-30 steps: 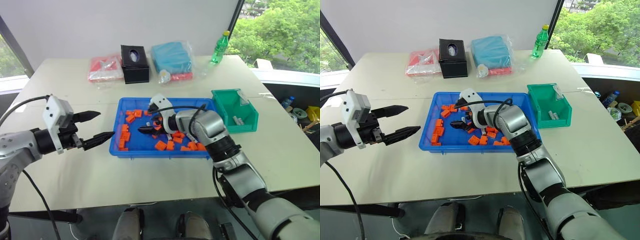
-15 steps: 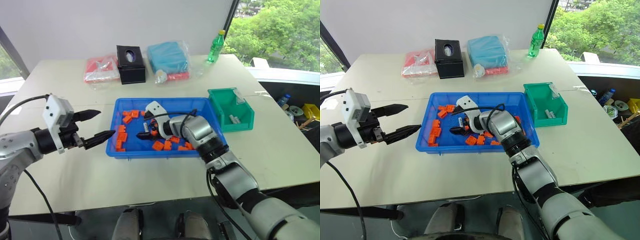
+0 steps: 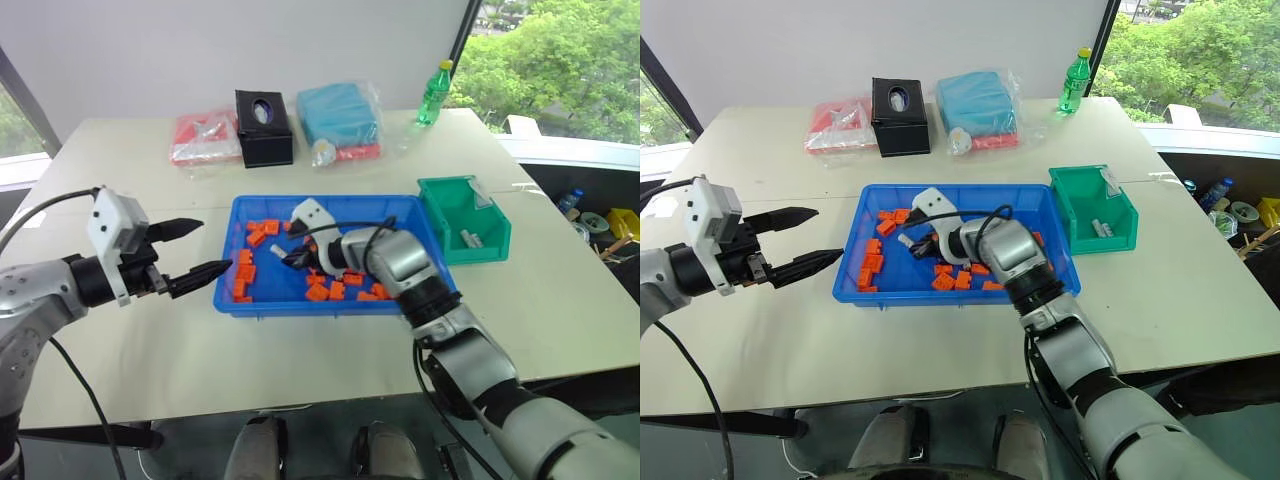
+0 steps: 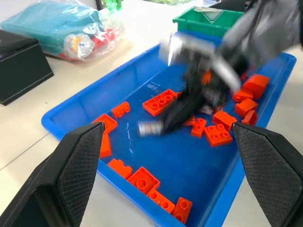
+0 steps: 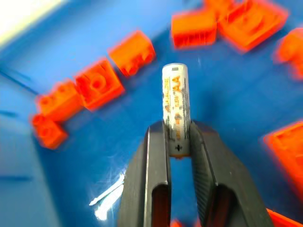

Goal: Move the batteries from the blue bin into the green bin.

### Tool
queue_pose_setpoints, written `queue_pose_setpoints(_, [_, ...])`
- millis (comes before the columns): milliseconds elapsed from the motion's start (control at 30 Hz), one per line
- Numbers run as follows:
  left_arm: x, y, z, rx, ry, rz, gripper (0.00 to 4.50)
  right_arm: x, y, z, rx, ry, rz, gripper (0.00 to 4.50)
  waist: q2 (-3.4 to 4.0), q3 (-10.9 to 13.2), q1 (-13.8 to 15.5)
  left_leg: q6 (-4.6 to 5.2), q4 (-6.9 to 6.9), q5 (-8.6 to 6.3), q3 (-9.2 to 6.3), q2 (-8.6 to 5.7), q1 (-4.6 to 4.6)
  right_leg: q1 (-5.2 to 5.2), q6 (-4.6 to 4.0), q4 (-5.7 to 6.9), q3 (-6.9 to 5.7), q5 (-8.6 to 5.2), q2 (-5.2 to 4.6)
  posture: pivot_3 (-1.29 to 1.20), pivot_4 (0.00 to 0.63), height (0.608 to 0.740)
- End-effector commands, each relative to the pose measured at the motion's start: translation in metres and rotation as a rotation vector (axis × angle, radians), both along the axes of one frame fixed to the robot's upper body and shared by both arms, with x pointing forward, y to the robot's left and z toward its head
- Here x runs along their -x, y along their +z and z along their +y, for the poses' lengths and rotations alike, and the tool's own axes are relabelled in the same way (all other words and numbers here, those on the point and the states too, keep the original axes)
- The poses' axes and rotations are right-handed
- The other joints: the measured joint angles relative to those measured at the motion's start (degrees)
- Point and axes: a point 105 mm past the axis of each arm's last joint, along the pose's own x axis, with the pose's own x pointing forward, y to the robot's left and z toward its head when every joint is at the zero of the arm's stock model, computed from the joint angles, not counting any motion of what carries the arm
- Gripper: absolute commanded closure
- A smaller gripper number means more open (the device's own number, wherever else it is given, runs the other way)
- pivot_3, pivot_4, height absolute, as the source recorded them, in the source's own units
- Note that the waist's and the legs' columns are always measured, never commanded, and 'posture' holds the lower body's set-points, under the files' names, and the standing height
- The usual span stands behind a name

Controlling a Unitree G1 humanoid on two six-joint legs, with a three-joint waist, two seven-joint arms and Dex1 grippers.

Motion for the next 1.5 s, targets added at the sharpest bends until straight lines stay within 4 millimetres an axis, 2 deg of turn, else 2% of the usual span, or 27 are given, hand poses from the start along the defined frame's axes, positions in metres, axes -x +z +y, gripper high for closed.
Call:
queue_pose_setpoints(33, [0.002, 0.003, -0.014, 0.022, -0.061, -0.026, 0.00, -0.003, 0.067, -0.058, -0.119, -0.147, -0.122, 4.42, -0.04, 0.0, 0.7, -0.01, 0.01, 0.00, 0.01, -0.01, -0.01, 0.01, 0.00, -0.04, 0.02, 0.00, 0.00, 0.00, 0.150, 0.630])
queue_pose_setpoints(167, [0.001, -0.001, -0.022, 0.038, -0.089, -0.018, 0.00, -0.007, 0.087, -0.133, -0.084, -0.373, -0.179, 4.42, -0.08, 0.0, 0.9, -0.16, -0.01, -0.09, 0.00, 0.01, 0.09, 0.19, -0.01, -0.32, -0.01, 0.00, 0.03, 0.00, 0.150, 0.630])
queue_pose_setpoints(233, [0.000, -0.002, -0.025, 0.044, -0.097, -0.015, 0.00, -0.008, 0.091, -0.168, -0.067, -0.479, -0.181, 4.42, -0.05, 0.0, 0.8, -0.15, -0.06, -0.09, 0.04, 0.04, 0.13, 0.23, 0.00, -0.41, -0.03, 0.00, 0.04, 0.00, 0.150, 0.630])
queue_pose_setpoints(300, [-0.002, -0.003, -0.028, 0.052, -0.111, -0.013, 0.00, -0.006, 0.089, -0.213, -0.029, -0.604, -0.176, 4.42, 0.00, 0.0, 0.8, -0.12, -0.08, -0.07, 0.07, 0.05, 0.14, 0.23, 0.01, -0.42, -0.03, 0.00, 0.04, 0.00, 0.150, 0.630])
queue_pose_setpoints(333, [-0.003, -0.003, -0.030, 0.055, -0.117, -0.014, 0.00, -0.004, 0.087, -0.227, -0.005, -0.640, -0.178, 4.42, 0.03, 0.0, 0.8, -0.01, -0.08, -0.01, 0.09, 0.05, 0.14, 0.24, 0.02, -0.42, -0.04, 0.01, 0.02, 0.00, 0.150, 0.630])
queue_pose_setpoints(567, [-0.009, 0.000, -0.035, 0.069, -0.143, -0.025, 0.00, -0.007, 0.061, -0.254, 0.069, -0.704, -0.152, 4.42, 0.02, 0.0, 0.2, 0.02, -0.07, 0.01, 0.17, 0.12, 0.20, 0.31, 0.02, -0.51, -0.05, 0.02, 0.00, 0.00, 0.150, 0.630])
queue_pose_setpoints(700, [-0.008, 0.002, -0.036, 0.069, -0.150, -0.029, 0.00, -0.015, 0.052, -0.262, 0.077, -0.730, -0.157, 2.42, 0.02, 0.0, 0.1, 0.02, -0.06, 0.01, 0.17, 0.09, 0.17, 0.33, 0.01, -0.54, -0.06, 0.02, -0.03, 0.00, 0.150, 0.630])
queue_pose_setpoints(800, [-0.007, 0.004, -0.036, 0.066, -0.152, -0.031, 0.00, -0.022, 0.063, -0.255, 0.096, -0.674, -0.232, 0.92, 0.04, 0.0, 0.3, 0.02, -0.05, 0.01, 0.17, 0.07, 0.15, 0.33, 0.01, -0.59, -0.06, 0.02, -0.04, 0.00, 0.150, 0.630])
queue_pose_setpoints(900, [-0.004, 0.005, -0.036, 0.062, -0.152, -0.031, 0.00, -0.022, 0.084, -0.219, 0.078, -0.470, -0.321, 0.92, 0.12, 0.1, 0.3, 0.03, -0.04, 0.01, 0.17, 0.08, 0.15, 0.33, 0.01, -0.60, -0.06, 0.02, -0.04, 0.00, 0.150, 0.630])
queue_pose_setpoints(1000, [-0.004, 0.005, -0.037, 0.062, -0.150, -0.034, 0.00, -0.016, 0.092, -0.176, 0.023, -0.278, -0.308, 0.92, 0.11, 0.1, 0.0, 0.03, -0.06, 0.01, 0.14, 0.10, 0.15, 0.31, 0.01, -0.59, -0.06, 0.02, -0.01, 0.00, 0.150, 0.630])
queue_pose_setpoints(1100, [-0.004, 0.006, -0.039, 0.066, -0.144, -0.043, 0.00, -0.005, 0.077, -0.126, -0.005, -0.146, -0.202, 0.92, 0.06, 0.0, -0.5, 0.04, -0.09, 0.00, 0.06, 0.11, 0.15, 0.31, 0.02, -0.58, -0.07, 0.02, -0.01, 0.00, 0.150, 0.630])
queue_pose_setpoints(1167, [-0.004, 0.006, -0.040, 0.069, -0.141, -0.047, 0.00, 0.006, 0.065, -0.100, -0.034, -0.097, -0.115, 0.92, -0.01, 0.0, -0.5, 0.04, -0.11, 0.00, 0.00, 0.16, 0.15, 0.32, 0.02, -0.57, -0.09, 0.03, 0.00, 0.00, 0.150, 0.630])
queue_pose_setpoints(1233, [-0.002, 0.006, -0.040, 0.071, -0.136, -0.050, 0.00, 0.027, 0.049, -0.075, -0.064, -0.024, -0.004, 0.92, 0.01, 0.0, -0.3, 0.04, -0.10, 0.00, -0.02, 0.14, 0.12, 0.29, 0.01, -0.55, -0.10, 0.03, 0.00, 0.00, 0.150, 0.630])
queue_pose_setpoints(1333, [0.000, 0.005, -0.038, 0.072, -0.124, -0.051, 0.00, 0.049, 0.032, -0.058, -0.078, 0.035, 0.095, 0.92, 0.03, 0.0, 0.6, 0.03, -0.06, 0.00, -0.07, 0.01, 0.07, 0.33, 0.00, -0.56, -0.11, 0.03, 0.00, 0.00, 0.150, 0.630])
queue_pose_setpoints(1500, [0.002, 0.005, -0.035, 0.068, -0.109, -0.050, 0.00, 0.054, 0.007, -0.055, -0.079, -0.015, 0.204, 0.92, -0.02, 0.0, 1.0, -0.07, -0.01, -0.05, -0.04, 0.01, 0.09, 0.38, -0.11, -0.67, -0.10, 0.09, 0.05, 0.00, 0.150, 0.630])
